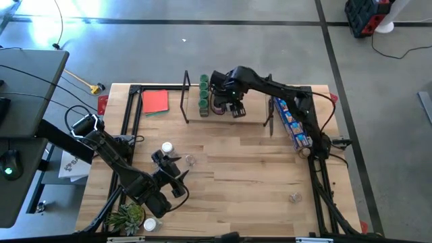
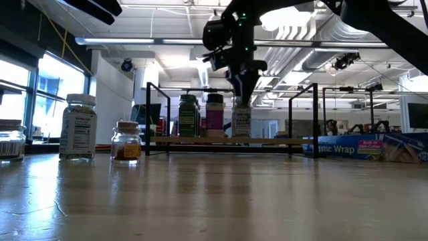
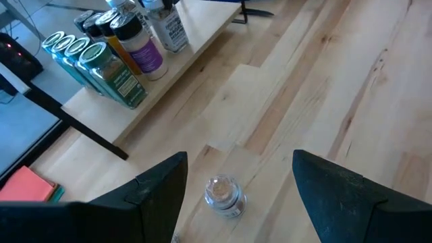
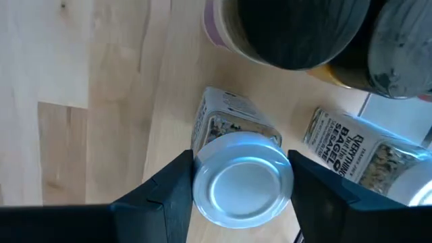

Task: Shelf spices
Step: Put the top right white seasoning bottle on the shelf aligned with the other white seasoning bottle

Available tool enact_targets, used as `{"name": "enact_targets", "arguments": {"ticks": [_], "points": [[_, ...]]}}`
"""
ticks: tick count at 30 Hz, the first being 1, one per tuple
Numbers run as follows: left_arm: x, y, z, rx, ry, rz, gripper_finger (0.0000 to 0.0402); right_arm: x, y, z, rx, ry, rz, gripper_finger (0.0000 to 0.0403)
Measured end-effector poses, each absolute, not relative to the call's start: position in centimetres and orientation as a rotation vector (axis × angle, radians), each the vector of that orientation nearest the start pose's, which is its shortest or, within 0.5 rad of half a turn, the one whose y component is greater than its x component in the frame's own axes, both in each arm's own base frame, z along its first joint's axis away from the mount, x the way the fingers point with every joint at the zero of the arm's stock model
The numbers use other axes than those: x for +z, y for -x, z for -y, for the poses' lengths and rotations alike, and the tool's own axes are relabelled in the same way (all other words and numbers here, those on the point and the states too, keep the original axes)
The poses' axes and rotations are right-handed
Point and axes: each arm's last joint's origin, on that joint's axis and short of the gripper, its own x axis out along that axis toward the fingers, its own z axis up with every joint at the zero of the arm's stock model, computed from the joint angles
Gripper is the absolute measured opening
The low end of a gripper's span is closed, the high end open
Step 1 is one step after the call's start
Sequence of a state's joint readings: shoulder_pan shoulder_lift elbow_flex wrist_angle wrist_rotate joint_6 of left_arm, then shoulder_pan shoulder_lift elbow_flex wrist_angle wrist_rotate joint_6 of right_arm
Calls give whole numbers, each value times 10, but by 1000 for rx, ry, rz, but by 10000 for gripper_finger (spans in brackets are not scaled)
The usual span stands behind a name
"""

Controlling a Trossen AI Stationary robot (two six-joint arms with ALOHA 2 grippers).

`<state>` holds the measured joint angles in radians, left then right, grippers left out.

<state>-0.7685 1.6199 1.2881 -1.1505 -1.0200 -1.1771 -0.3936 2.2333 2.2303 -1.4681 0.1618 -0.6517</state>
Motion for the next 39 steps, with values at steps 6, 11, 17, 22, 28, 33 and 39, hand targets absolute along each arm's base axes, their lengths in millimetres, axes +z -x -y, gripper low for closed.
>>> {"name": "enact_targets", "arguments": {"ticks": [6,11,17,22,28,33,39], "points": [[262,-227,185,645,-64,-621,262,274,-405,179,-38,410,-1554,245],[261,-227,185,644,-63,-621,262,275,-405,180,-111,472,-1585,254],[261,-227,185,642,-61,-628,262,285,-404,173,-177,504,-1587,257],[261,-227,185,639,-58,-635,262,314,-395,157,-219,410,-1491,257],[262,-222,190,629,-62,-610,262,335,-378,122,-192,242,-1380,248],[262,-214,199,607,-81,-557,262,302,-367,67,-96,234,-1277,232],[263,-208,206,592,-101,-505,262,238,-347,28,-339,341,-1090,207]]}}
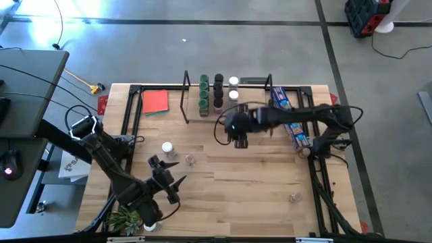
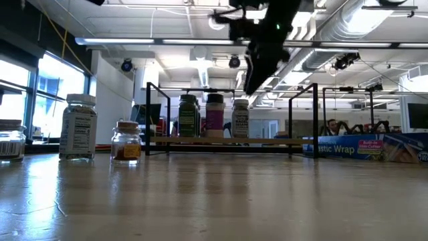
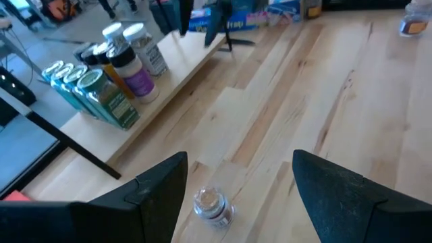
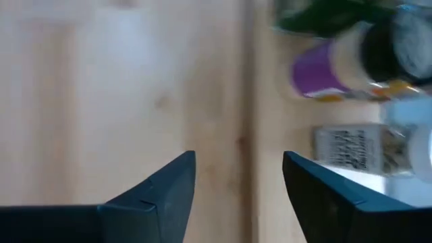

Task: Shelf spices
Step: Put the top right white seasoning bottle on the shelf aligned with the other white seasoning bottle

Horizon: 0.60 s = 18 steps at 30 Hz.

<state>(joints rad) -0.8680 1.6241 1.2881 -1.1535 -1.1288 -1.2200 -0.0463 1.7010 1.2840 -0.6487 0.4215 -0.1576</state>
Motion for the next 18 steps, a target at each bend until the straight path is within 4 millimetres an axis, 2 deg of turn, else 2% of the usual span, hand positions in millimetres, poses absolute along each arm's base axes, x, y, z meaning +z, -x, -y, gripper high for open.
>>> {"name": "enact_targets", "arguments": {"ticks": [3,6,13,15,18], "points": [[263,-209,206,593,-102,-505,262,214,-346,33,-457,321,-1000,184],[263,-209,205,594,-101,-504,262,198,-346,49,-549,314,-966,143],[263,-209,205,596,-92,-504,262,196,-342,94,-635,236,-940,20],[263,-209,205,598,-90,-504,262,197,-342,103,-590,206,-918,5],[263,-209,205,598,-89,-504,262,198,-342,111,-577,171,-890,10]]}}
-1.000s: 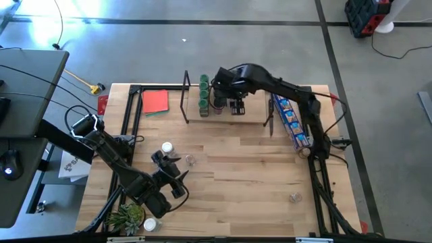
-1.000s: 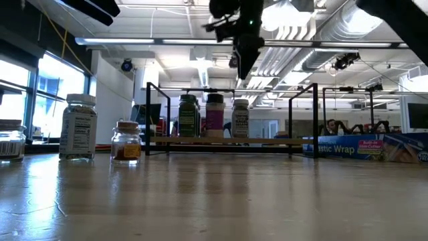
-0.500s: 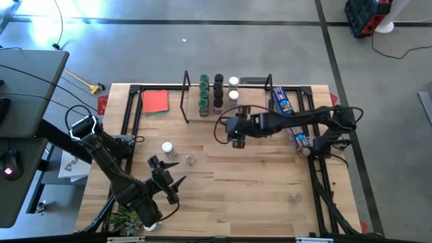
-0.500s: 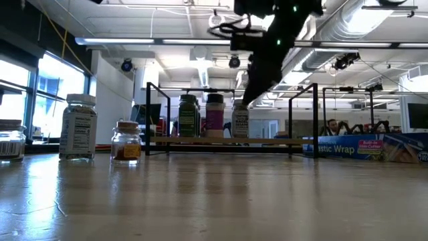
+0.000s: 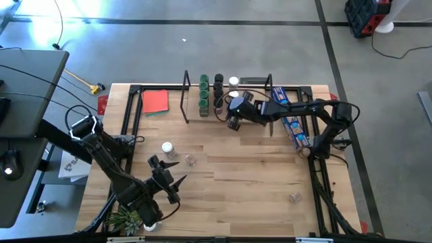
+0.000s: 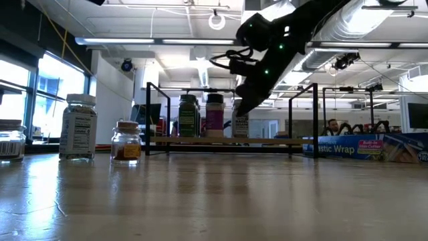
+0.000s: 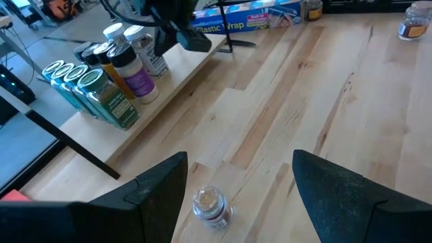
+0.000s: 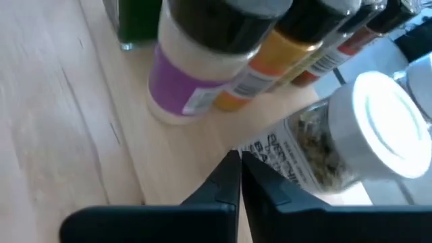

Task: Shelf spices
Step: Put the top right white seasoning bottle on the shelf aligned with the other white seasoning bottle

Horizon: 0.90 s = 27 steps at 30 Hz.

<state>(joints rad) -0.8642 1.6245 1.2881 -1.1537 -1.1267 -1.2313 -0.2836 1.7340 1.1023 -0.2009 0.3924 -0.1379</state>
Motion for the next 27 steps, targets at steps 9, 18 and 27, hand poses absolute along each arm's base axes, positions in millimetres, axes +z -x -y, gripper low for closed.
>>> {"name": "enact_targets", "arguments": {"ticks": [9,18,27], "points": [[263,-209,205,598,-81,-509,262,200,-338,130,-627,147,-868,11],[263,-209,205,598,-80,-511,262,202,-333,148,-657,124,-834,12],[263,-209,205,600,-74,-509,262,199,-331,143,-437,107,-886,12]]}}
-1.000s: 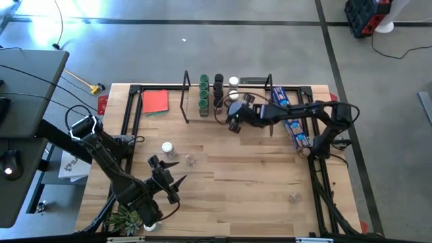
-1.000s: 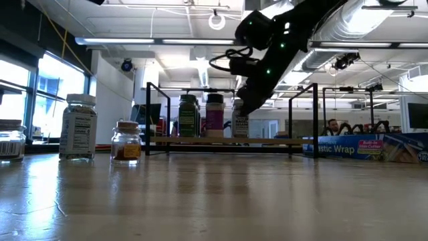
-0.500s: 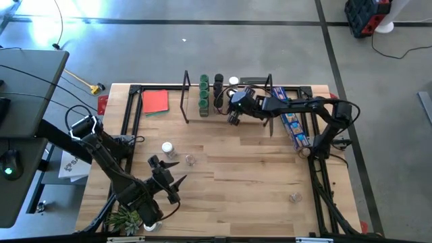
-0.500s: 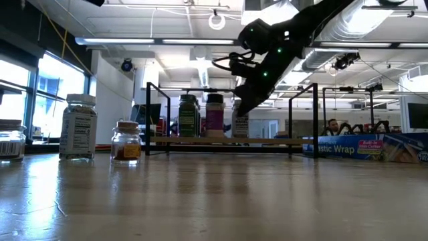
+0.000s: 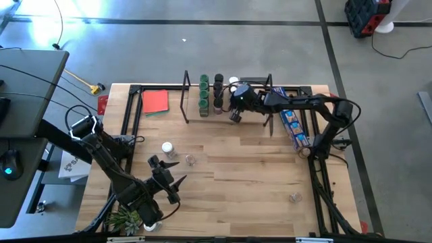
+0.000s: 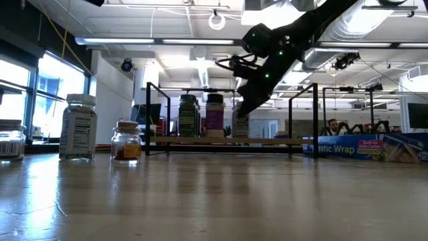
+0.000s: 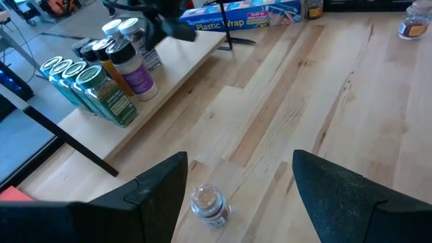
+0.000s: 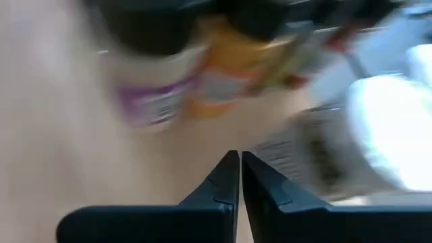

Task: Shelf spices
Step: Put the top right white seasoning bottle on the shelf aligned with the other white seasoning bottle

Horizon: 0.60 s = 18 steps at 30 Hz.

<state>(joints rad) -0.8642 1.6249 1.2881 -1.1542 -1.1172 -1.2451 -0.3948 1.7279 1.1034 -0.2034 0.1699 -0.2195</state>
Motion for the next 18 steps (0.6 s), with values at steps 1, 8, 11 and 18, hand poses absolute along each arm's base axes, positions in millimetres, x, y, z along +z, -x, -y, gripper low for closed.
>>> {"name": "enact_targets", "arguments": {"ticks": [1,8,11,18], "points": [[263,-209,205,600,-73,-509,262,197,-330,141,-408,100,-909,12],[263,-209,205,600,-72,-508,262,189,-313,156,-581,59,-1049,12],[262,-209,205,601,-72,-509,262,190,-308,169,-660,11,-1012,11],[262,-210,205,604,-66,-507,262,197,-308,187,-662,-27,-882,11]]}}
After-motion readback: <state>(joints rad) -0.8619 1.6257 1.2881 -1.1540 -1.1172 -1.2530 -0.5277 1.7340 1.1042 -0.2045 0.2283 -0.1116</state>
